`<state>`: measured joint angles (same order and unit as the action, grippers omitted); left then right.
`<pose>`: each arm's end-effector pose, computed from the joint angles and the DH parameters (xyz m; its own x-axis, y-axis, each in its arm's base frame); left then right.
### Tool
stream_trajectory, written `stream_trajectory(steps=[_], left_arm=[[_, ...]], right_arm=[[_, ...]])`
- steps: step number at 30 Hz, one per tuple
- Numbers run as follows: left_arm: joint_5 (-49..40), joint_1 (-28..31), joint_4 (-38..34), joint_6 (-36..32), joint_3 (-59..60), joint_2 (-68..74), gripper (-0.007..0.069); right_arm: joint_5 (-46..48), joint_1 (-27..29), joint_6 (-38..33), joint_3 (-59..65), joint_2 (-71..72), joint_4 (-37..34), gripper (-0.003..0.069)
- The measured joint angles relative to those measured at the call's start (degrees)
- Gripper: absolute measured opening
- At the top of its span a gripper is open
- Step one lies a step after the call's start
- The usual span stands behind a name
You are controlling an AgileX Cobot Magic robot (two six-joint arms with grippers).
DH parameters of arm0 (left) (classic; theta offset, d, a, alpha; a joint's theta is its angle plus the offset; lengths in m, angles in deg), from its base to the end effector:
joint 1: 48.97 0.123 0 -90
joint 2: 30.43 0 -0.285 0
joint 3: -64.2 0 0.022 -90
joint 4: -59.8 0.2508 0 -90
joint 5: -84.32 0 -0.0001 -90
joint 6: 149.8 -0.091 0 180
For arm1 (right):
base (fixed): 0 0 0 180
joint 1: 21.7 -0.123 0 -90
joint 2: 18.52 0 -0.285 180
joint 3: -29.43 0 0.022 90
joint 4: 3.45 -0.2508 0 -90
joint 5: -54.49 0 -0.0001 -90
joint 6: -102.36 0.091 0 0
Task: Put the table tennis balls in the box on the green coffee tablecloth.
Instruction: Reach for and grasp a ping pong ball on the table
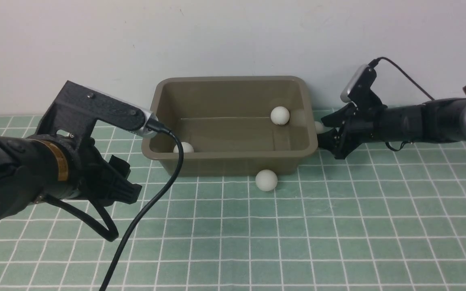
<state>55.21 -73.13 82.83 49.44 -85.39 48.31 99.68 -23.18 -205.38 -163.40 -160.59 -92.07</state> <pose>0.2353 -0.0866 0.2764 -0.6537 0.3146 -0.6882 0.2948 0.9435 0.1512 0.4798 0.0770 0.1149 -0.1455 -0.4542 -0.8789 -0.8438 0.5208 -0.1294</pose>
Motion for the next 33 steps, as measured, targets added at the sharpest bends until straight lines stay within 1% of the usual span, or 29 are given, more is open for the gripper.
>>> stream_trajectory(steps=[9,12,18,24,26,30,33], left_arm=[[0.0,0.0,0.0,0.0,0.0,0.0,0.0415],[0.0,0.0,0.0,0.0,0.0,0.0,0.0415],[0.0,0.0,0.0,0.0,0.0,0.0,0.0415],[0.0,0.0,0.0,0.0,0.0,0.0,0.0415],[0.0,0.0,0.0,0.0,0.0,0.0,0.0415],[0.0,0.0,0.0,0.0,0.0,0.0,0.0415],[0.0,0.0,0.0,0.0,0.0,0.0,0.0415]], right_arm=[[-0.9,-0.9,-0.9,0.0,-0.1,-0.5,0.0372],[-0.9,-1.4,-1.0,-0.2,-0.5,-1.1,0.0358],[-1.8,-2.3,-2.1,-1.3,-1.3,-2.5,0.0353],[-4.6,-3.8,-2.2,-2.8,-2.3,-4.3,0.0347],[-5.0,-3.9,-2.2,-2.8,-2.3,-4.6,0.0335],[-7.5,-3.7,-2.2,-2.9,-2.3,-5.3,0.0335],[-8.7,-2.3,-2.1,-3.1,-2.3,-5.5,0.0329]])
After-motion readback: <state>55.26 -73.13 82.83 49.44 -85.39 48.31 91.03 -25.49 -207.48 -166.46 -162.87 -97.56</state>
